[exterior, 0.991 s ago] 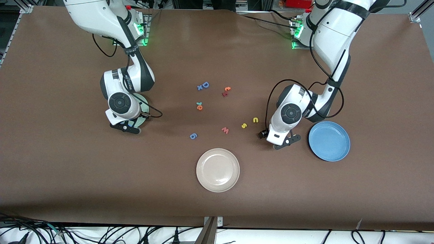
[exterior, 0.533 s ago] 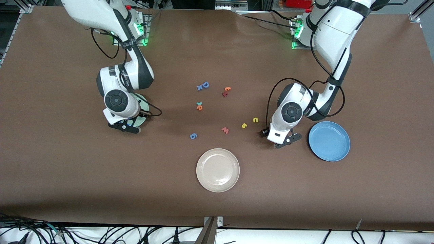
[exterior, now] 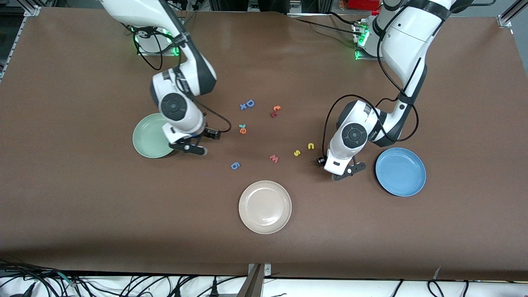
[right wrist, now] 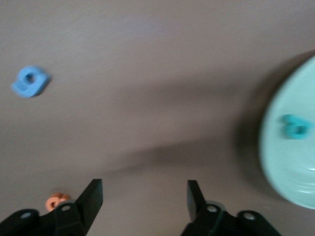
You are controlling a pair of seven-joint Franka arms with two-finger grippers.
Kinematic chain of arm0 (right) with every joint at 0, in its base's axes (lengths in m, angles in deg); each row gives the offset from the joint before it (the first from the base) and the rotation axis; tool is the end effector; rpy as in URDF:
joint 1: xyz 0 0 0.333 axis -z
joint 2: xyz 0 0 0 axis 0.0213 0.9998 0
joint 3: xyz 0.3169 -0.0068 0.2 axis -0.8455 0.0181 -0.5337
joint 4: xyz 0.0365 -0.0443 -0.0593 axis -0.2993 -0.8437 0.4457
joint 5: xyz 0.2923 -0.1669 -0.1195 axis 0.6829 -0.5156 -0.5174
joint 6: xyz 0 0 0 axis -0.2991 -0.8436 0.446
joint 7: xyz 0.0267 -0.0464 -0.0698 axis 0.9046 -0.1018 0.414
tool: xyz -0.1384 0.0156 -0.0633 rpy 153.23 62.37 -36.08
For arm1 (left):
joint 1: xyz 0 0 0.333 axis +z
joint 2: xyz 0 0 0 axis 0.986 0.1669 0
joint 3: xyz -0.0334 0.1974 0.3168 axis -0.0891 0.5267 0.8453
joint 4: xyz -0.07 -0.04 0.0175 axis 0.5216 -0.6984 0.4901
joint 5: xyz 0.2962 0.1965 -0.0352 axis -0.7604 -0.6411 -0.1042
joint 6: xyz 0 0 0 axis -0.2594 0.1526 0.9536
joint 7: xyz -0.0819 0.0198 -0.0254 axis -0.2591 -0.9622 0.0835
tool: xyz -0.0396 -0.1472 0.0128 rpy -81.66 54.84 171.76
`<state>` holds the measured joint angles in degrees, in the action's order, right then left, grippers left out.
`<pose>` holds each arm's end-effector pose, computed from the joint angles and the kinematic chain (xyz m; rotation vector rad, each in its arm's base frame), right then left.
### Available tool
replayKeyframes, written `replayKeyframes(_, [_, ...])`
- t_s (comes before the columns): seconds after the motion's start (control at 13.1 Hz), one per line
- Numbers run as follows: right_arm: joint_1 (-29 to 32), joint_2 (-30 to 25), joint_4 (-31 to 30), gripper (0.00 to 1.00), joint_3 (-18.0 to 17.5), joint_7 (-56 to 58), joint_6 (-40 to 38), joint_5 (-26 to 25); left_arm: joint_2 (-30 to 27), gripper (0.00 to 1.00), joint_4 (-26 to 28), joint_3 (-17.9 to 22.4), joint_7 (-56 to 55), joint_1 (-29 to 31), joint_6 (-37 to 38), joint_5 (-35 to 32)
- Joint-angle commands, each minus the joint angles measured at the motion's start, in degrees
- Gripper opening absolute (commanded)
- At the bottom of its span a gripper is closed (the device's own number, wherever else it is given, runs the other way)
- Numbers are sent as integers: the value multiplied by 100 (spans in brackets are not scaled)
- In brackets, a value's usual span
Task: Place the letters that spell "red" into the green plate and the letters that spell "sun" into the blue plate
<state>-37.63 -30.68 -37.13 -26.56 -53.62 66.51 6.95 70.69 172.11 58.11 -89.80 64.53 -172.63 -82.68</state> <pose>0.5199 0.3274 0.2749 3.0969 -0.2888 -0.1874 0.6001 -0.2574 0.1983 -3.0389 -0.6604 0.1263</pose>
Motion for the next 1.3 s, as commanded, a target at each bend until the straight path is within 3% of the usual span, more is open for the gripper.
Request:
replayKeyframes(0.0, [-646, 447, 223, 76, 47, -146, 473, 98, -78, 48, 106, 28, -128, -57, -24, -70])
replayKeyframes(0.15, [-815, 597, 469, 74, 38, -872, 632, 89, -70, 31, 106, 19, -128, -57, -24, -79])
replayKeyframes(0.53, [-1159, 1011, 690, 64, 47, -1149, 1010, 80, -104, 9, 97, 19, 3, -40, -15, -88])
replayKeyframes(0.69, [-1176, 1055, 673, 64, 47, -1140, 1028, 28, -244, 9, 53, 71, 501, 39, 72, -70])
replayKeyframes(0.91, [-1176, 1143, 681, 46, 47, -1140, 1028, 27, -613, 14, 62, 98, 1565, 381, 353, -79])
replayKeyframes(0.99, [-1176, 1152, 673, 45, 47, -1140, 1020, 19, -719, 16, 62, 167, 1933, 452, 432, -79])
replayKeyframes(1.22, [-1185, 1143, 611, 45, 47, -1123, 993, 27, -799, 17, 62, 720, 3374, 514, 477, -61])
